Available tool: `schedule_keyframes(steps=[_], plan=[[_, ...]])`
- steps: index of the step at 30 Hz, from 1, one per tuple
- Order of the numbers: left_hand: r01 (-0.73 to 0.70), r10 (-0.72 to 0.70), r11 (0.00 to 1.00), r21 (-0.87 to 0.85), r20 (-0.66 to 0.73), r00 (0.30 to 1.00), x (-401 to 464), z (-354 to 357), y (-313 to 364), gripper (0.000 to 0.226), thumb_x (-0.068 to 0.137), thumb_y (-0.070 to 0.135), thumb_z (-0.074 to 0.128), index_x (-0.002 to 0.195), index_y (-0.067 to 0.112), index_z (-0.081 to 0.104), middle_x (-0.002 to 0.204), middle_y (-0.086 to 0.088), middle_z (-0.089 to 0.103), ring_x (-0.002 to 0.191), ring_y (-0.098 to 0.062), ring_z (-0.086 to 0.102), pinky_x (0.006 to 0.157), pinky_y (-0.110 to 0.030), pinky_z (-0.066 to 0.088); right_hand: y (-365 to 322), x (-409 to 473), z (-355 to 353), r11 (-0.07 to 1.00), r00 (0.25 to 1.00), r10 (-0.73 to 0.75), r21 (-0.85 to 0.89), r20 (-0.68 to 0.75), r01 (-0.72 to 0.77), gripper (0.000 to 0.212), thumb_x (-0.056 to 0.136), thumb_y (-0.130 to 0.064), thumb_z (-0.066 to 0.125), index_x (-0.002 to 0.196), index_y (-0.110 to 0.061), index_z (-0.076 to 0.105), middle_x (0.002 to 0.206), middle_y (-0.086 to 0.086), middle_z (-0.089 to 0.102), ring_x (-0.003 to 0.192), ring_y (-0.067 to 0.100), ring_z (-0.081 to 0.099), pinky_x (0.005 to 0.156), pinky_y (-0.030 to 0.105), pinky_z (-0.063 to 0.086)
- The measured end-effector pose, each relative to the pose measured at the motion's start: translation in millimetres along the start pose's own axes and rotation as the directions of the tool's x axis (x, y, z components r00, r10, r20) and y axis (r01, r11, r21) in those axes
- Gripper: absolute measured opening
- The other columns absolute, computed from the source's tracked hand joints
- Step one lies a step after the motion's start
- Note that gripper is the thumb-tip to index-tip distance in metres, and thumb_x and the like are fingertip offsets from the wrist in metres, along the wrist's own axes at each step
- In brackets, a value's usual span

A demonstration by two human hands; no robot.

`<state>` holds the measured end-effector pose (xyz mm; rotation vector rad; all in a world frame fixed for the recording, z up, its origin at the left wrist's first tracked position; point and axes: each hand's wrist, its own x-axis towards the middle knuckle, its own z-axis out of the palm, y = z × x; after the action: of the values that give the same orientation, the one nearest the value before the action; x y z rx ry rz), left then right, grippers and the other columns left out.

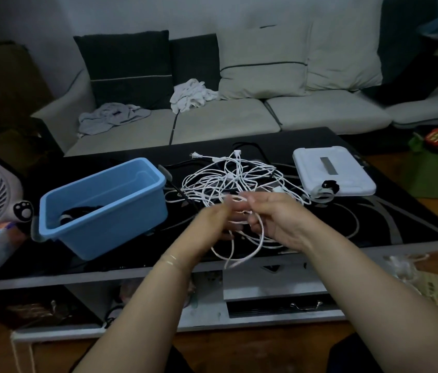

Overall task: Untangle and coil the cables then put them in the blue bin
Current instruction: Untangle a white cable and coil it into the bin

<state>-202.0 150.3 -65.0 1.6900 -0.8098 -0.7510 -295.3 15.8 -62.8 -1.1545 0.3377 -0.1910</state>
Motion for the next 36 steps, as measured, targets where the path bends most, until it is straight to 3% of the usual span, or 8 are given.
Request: schedule_keyframes(steps=[4,8,13,15,19,25,31,36], plan=[[0.049,-0.187,0.740,-0.671,-0.135,0.973,10.8,-23.3,-1.4,0.070,0.090,0.063,0.035,0.120,0.002,0.050,0.109,-0.006,0.071,0.095,-0.018,0.070,0.068,-0.028,0.056,-1.7,-17.6,-3.2,0.877,0.872,0.320,-0.464,0.371,-0.125,0.018,0.097,-0.006,0.048,0.107,-0.006,0.062,0.090,0.007,0.074,0.063,0.010,0.066,0.058,0.020,0.053],[-0.122,-0.230,0.568,-0.814,-0.300,0.926,16.3,-38.9,-4.2,0.038,0.102,0.043,0.040,0.098,0.009,0.058,0.069,0.005,0.052,0.052,-0.005,0.045,0.042,-0.016,0.040,8.5,-27.8,-7.4,0.556,0.593,0.690,-0.828,0.415,-0.068,0.021,0.099,-0.011,0.046,0.110,0.001,0.060,0.105,0.019,0.070,0.078,0.013,0.070,0.071,0.022,0.052],[-0.133,0.129,0.856,-0.500,-0.043,0.991,3.0,-32.9,1.7,0.027,0.096,0.027,0.050,0.080,0.020,0.069,0.062,0.006,0.053,0.054,-0.005,0.048,0.052,-0.018,0.045,15.3,-16.7,-2.1,0.731,0.954,0.295,-0.654,0.045,-0.195,0.044,0.104,-0.039,0.027,0.112,-0.009,0.058,0.105,0.012,0.071,0.084,0.021,0.068,0.070,0.028,0.052],[-0.128,0.199,0.954,-0.272,0.251,0.947,-8.2,-23.0,4.8,0.026,0.094,0.023,0.054,0.076,0.023,0.074,0.067,0.007,0.064,0.064,-0.004,0.060,0.063,-0.018,0.050,7.1,-7.0,-5.5,0.968,0.985,0.169,-0.188,-0.015,-0.169,0.058,0.100,-0.051,0.025,0.120,-0.004,0.053,0.111,0.016,0.069,0.087,0.024,0.070,0.072,0.033,0.057],[-0.225,0.002,0.943,0.243,0.676,0.737,-15.8,-0.6,1.6,0.018,0.098,0.015,0.054,0.095,0.013,0.071,0.083,0.014,0.070,0.083,-0.001,0.063,0.082,-0.020,0.048,-7.6,-7.3,-15.6,0.922,0.986,0.134,0.353,0.100,-0.162,0.067,0.096,-0.054,0.035,0.120,0.006,0.052,0.105,0.014,0.069,0.074,0.018,0.070,0.056,0.025,0.057],[-0.037,-0.118,0.953,0.299,0.481,0.869,-8.1,4.1,-5.1,0.045,0.094,0.046,0.047,0.123,0.013,0.061,0.124,-0.009,0.065,0.102,-0.009,0.065,0.089,-0.027,0.053,-0.7,-11.8,-5.2,0.993,0.999,0.048,-0.104,0.002,-0.047,0.020,0.099,-0.021,0.048,0.100,-0.006,0.061,0.063,-0.003,0.052,0.038,0.002,0.028,0.035,0.013,0.018],[0.213,-0.181,0.941,0.263,-0.141,0.973,-1.4,-24.9,2.9,0.086,0.085,0.078,0.011,0.051,0.017,0.061,0.052,-0.003,0.065,0.044,-0.012,0.058,0.043,-0.018,0.042,5.6,-30.7,2.1,0.708,0.977,0.104,-0.703,0.187,0.059,0.013,0.098,-0.018,0.053,0.105,-0.010,0.060,0.072,0.001,0.066,0.047,0.007,0.049,0.045,0.017,0.038],[0.320,-0.304,0.937,-0.140,0.122,0.945,6.4,-21.8,-6.3,0.071,0.088,0.067,0.032,0.116,0.007,0.057,0.100,-0.006,0.075,0.085,-0.017,0.072,0.071,-0.030,0.057,26.6,-35.6,11.3,0.599,0.933,0.179,-0.787,0.312,0.148,0.005,0.095,-0.013,0.057,0.094,-0.017,0.058,0.079,0.007,0.070,0.056,0.010,0.060,0.056,0.021,0.050]])
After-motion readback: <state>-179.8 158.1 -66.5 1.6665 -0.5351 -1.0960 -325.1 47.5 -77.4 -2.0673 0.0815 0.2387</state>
